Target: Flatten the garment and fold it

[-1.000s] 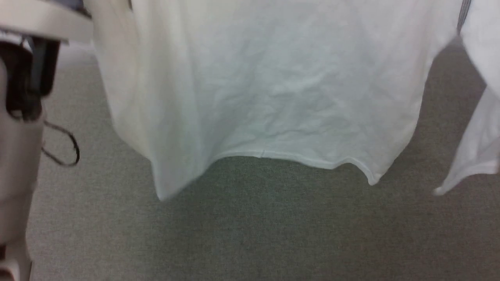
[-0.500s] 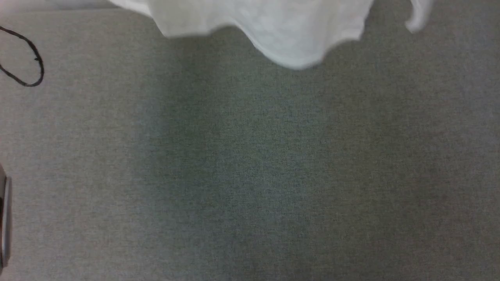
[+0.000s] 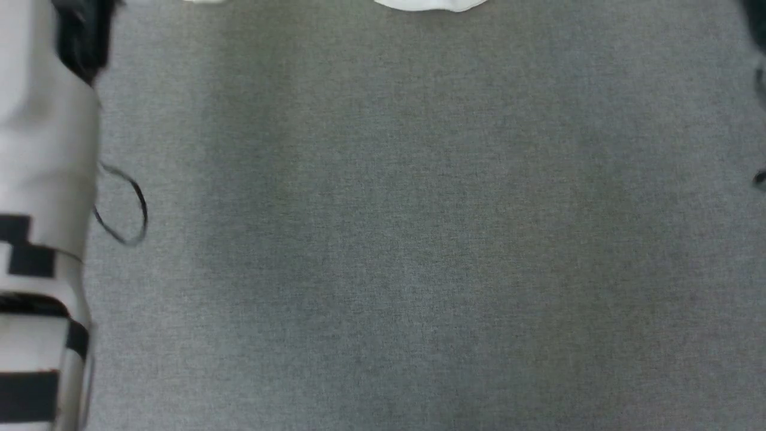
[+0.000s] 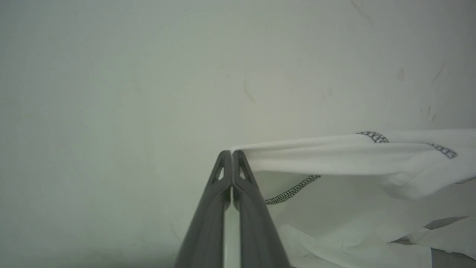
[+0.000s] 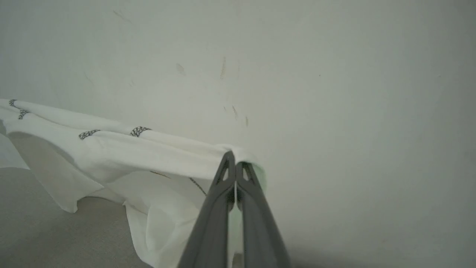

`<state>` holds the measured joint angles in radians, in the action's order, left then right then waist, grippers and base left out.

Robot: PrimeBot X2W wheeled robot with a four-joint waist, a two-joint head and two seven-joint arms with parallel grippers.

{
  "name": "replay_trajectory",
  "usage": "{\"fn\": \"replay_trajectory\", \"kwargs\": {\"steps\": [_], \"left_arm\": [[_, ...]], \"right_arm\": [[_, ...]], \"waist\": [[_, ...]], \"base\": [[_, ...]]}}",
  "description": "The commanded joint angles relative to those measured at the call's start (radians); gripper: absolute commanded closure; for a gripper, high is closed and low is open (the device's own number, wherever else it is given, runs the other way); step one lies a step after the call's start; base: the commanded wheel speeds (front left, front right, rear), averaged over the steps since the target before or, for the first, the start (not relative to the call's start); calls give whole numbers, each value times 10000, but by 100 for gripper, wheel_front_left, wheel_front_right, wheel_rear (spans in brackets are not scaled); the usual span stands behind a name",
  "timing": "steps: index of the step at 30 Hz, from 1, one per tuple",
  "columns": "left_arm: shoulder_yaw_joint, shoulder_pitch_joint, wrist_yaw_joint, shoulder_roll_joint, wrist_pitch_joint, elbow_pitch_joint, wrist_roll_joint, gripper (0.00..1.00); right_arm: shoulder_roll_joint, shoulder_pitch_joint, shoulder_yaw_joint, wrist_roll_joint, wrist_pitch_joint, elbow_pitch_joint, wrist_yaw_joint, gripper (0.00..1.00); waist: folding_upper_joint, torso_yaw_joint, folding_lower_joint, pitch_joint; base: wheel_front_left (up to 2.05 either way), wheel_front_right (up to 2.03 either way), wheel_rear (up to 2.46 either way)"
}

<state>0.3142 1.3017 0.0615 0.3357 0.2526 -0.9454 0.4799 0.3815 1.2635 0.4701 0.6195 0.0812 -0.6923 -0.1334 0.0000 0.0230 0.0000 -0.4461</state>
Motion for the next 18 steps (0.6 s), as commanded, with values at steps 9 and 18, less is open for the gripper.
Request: {"fn": "replay_trajectory", "kwargs": {"steps": [9, 18], "left_arm": [[-790, -3885, 274, -210, 88, 1309, 312, 100], [-933, -8932, -442, -280, -55, 4812, 169, 100]], "right_arm": [[-1, -3213, 975, 1073, 1037, -322, 27, 100], [783, -6962, 474, 1097, 551, 1502, 27, 100]], "waist": [[0, -92, 0, 1584], [0, -46, 0, 2683]], "base": [[0, 0, 0], [0, 0, 0]]}}
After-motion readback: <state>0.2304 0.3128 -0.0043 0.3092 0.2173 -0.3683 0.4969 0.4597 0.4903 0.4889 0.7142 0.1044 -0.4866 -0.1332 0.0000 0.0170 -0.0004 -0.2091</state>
